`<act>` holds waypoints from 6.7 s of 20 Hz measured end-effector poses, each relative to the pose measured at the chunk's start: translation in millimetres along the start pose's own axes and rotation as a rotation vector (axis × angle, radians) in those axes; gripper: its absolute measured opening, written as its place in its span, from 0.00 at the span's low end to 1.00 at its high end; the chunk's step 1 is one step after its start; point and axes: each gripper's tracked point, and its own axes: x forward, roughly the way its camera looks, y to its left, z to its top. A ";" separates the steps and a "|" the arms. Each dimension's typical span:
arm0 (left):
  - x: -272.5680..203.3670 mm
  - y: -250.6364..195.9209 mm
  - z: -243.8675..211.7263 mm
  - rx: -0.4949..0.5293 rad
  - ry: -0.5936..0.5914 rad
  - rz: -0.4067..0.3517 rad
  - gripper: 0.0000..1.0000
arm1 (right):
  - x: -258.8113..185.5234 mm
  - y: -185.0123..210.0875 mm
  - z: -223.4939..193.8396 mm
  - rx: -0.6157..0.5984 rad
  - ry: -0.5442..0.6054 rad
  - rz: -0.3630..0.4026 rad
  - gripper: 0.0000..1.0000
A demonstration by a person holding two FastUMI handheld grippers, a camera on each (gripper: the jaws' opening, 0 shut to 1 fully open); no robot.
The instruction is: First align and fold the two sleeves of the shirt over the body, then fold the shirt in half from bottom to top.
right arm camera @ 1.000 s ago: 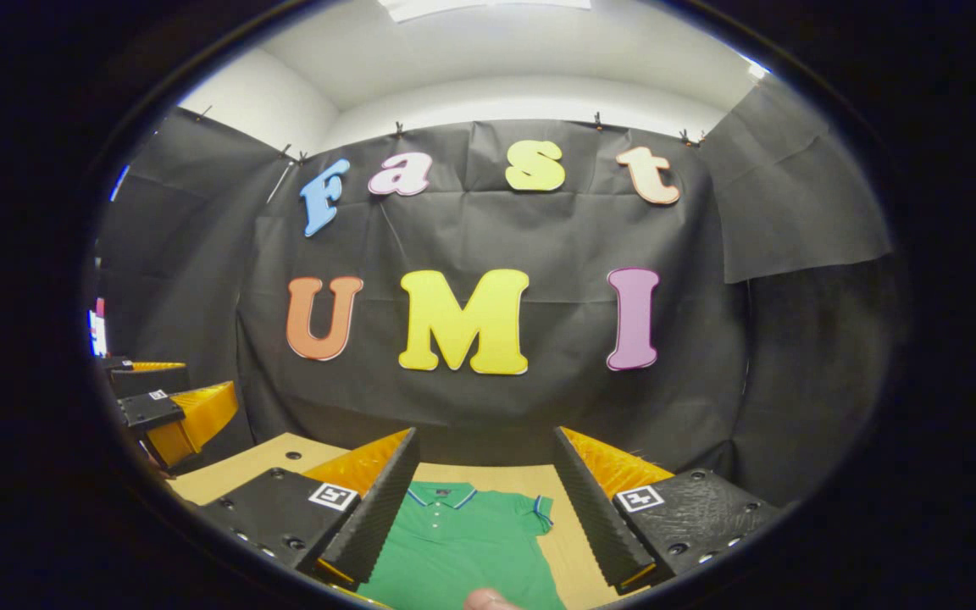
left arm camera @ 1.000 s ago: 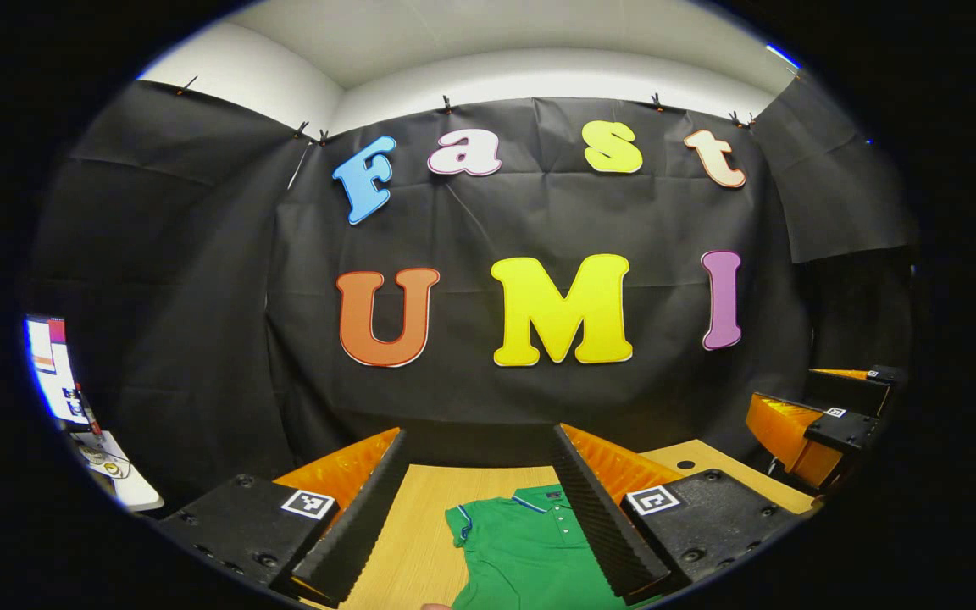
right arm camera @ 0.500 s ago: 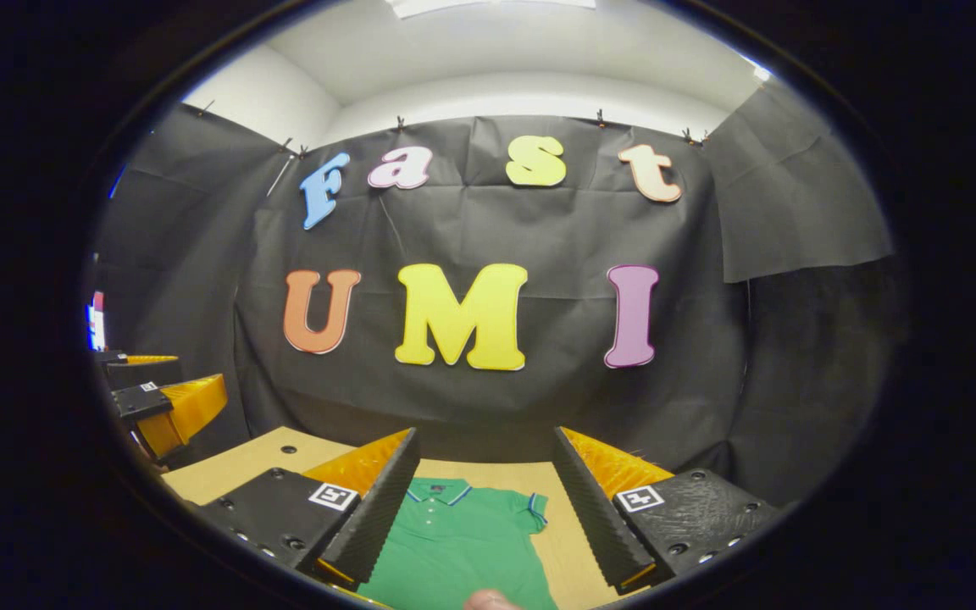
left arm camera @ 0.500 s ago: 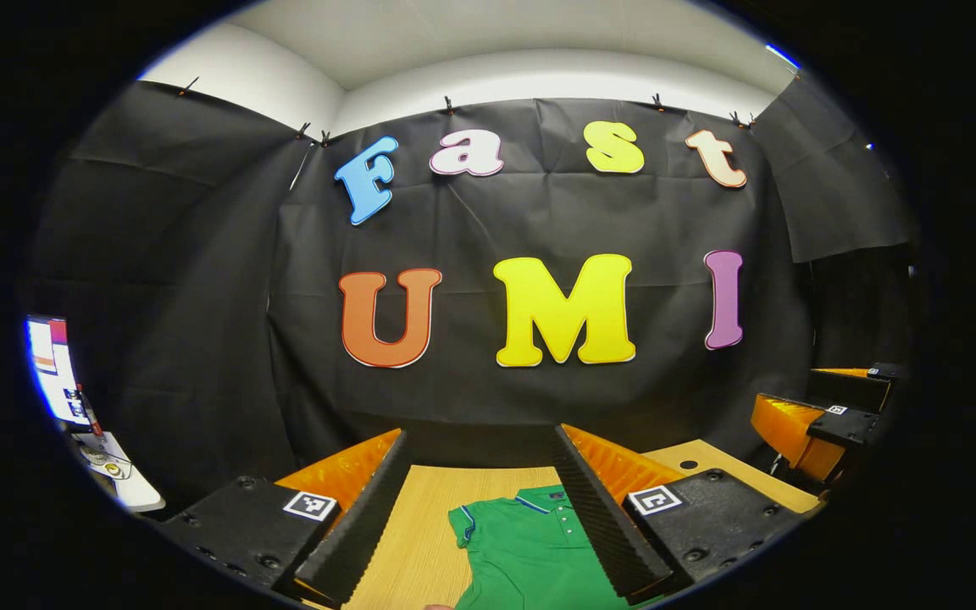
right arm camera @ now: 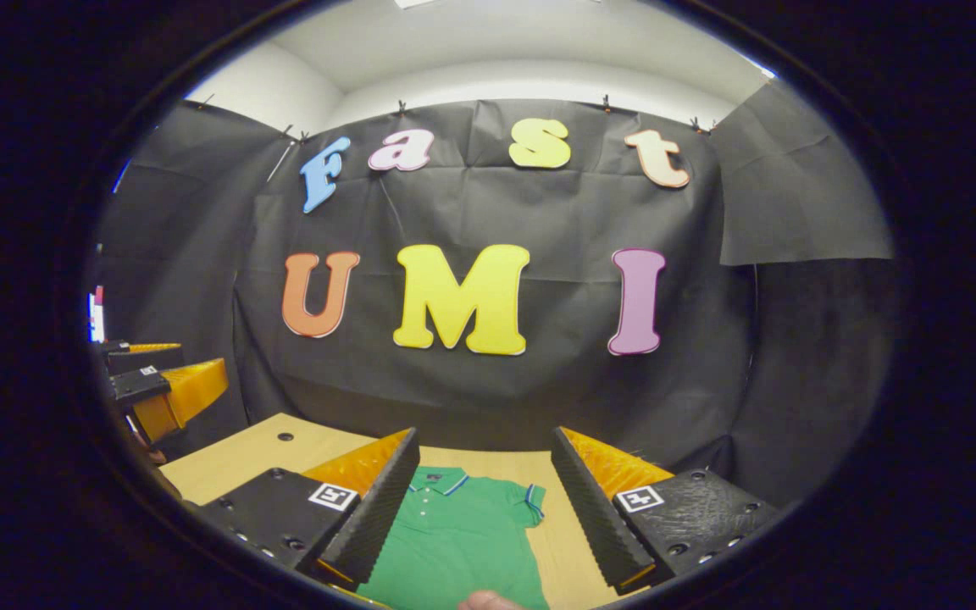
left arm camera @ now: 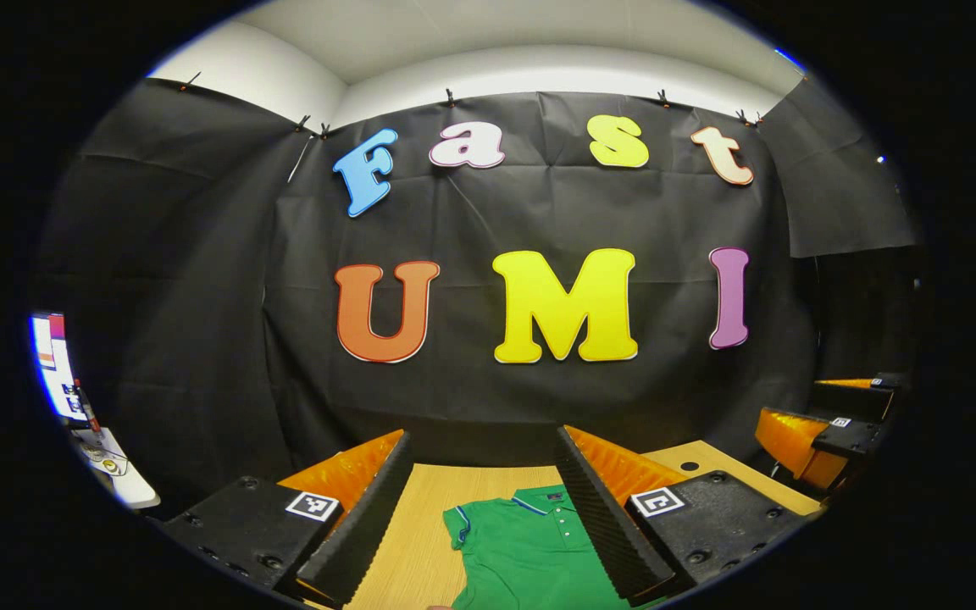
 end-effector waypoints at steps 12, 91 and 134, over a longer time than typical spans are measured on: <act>47.5 -23.6 -17.9 -0.018 0.063 0.022 1.00 | 110.1 -62.8 -104.4 -0.024 0.256 0.017 0.95; 124.3 31.4 -197.3 0.024 0.359 -0.041 1.00 | 88.2 -9.1 -77.4 -0.047 0.277 0.057 0.96; 211.9 -21.0 -278.6 -0.004 0.527 -0.296 0.06 | 42.8 -38.2 -119.0 0.009 0.421 -0.106 0.97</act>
